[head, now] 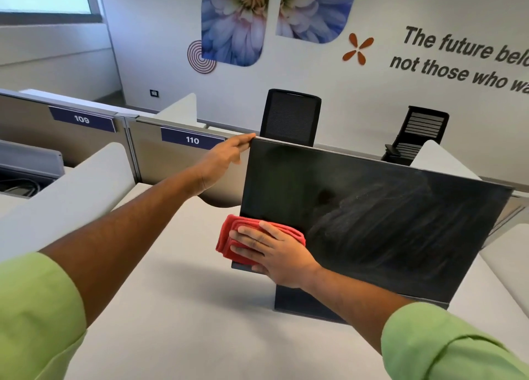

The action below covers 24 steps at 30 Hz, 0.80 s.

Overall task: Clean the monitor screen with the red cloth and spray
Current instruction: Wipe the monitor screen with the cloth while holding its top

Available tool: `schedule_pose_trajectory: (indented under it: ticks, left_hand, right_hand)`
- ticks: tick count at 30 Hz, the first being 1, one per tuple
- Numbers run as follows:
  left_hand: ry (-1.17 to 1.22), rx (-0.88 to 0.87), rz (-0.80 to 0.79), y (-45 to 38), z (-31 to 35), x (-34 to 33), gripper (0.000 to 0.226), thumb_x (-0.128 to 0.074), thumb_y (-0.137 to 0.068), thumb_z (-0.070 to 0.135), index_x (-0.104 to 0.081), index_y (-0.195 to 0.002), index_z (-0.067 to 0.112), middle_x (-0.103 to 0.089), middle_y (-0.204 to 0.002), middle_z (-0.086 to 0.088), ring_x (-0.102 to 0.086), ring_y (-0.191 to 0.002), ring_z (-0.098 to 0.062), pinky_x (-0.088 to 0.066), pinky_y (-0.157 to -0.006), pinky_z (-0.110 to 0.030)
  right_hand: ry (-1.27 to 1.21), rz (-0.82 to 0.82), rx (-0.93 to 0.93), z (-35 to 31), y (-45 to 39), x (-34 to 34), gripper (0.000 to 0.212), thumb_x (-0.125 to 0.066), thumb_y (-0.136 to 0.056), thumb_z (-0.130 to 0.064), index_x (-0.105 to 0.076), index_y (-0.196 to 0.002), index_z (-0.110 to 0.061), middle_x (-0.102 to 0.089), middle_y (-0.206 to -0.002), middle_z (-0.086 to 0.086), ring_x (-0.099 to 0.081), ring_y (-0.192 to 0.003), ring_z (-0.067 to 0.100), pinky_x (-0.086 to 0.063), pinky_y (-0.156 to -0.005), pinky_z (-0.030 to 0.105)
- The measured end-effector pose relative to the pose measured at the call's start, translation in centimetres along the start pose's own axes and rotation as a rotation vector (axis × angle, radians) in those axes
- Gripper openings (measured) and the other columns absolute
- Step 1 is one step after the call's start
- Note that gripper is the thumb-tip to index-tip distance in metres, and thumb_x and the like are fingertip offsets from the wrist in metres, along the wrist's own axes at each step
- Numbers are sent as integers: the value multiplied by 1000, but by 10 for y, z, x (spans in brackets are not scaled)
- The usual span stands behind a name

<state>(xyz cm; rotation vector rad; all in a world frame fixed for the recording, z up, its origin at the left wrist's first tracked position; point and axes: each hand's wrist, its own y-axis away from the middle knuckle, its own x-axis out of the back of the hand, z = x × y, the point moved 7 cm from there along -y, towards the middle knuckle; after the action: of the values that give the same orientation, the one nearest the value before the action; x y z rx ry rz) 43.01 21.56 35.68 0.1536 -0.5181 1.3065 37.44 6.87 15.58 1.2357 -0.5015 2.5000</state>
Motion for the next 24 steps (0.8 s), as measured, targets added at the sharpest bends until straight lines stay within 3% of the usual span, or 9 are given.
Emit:
schedule_pose_trajectory:
  ticks: [6,10,13,17,20,24]
  left_hand:
    - [17,-10,-14,-3,-2,3,43,-28,-109,20,-42,-150,16,-48,-150,-1,-44,-137,-15,-36,-90,-12]
    - [35,-4,-10,-3,0,5,44,-36,-103,25,-49,-144,18,-57,-136,-2,-52,-125,-17,-42,-91,-21]
    - [32,1,-13,-1,5,5,63,-36,-85,34,-50,-142,13,-60,-129,-6,-56,-113,-15,-44,-83,-17]
    - [3,-2,-15,-1,5,6,57,-32,-95,43,-50,-142,17,-59,-134,-4,-55,-122,-17,-46,-96,-26]
    - [9,-10,-11,-1,5,6,45,-30,-108,34,-48,-144,15,-54,-143,-6,-50,-133,-21,-39,-111,-37]
    - [-36,6,1,-3,-5,5,52,-31,-100,37,-46,-146,16,-52,-144,-4,-48,-131,-21,-37,-111,-36]
  right_hand:
    - [21,148,-183,75,-27,51,75,-44,-111,-44,-5,-172,-24,3,-181,4,3,-167,26,-3,-135,50]
    - [80,208,-302,125,-40,86,69,-36,-113,-48,-8,-172,-25,-1,-181,5,1,-167,25,0,-135,50]
    - [72,226,-382,138,-42,95,64,-30,-115,-48,-10,-172,-25,-3,-180,6,1,-167,26,0,-135,51]
    - [5,219,-389,118,-39,81,65,-32,-115,-48,-10,-172,-25,-2,-180,6,2,-167,27,-6,-135,54]
    - [-41,180,-340,89,-30,63,69,-35,-113,-50,-7,-172,-29,3,-180,5,4,-167,28,-5,-135,56]
    - [-111,137,-235,39,-18,26,70,-42,-112,-47,-9,-171,-32,3,-181,3,3,-167,29,-4,-134,55]
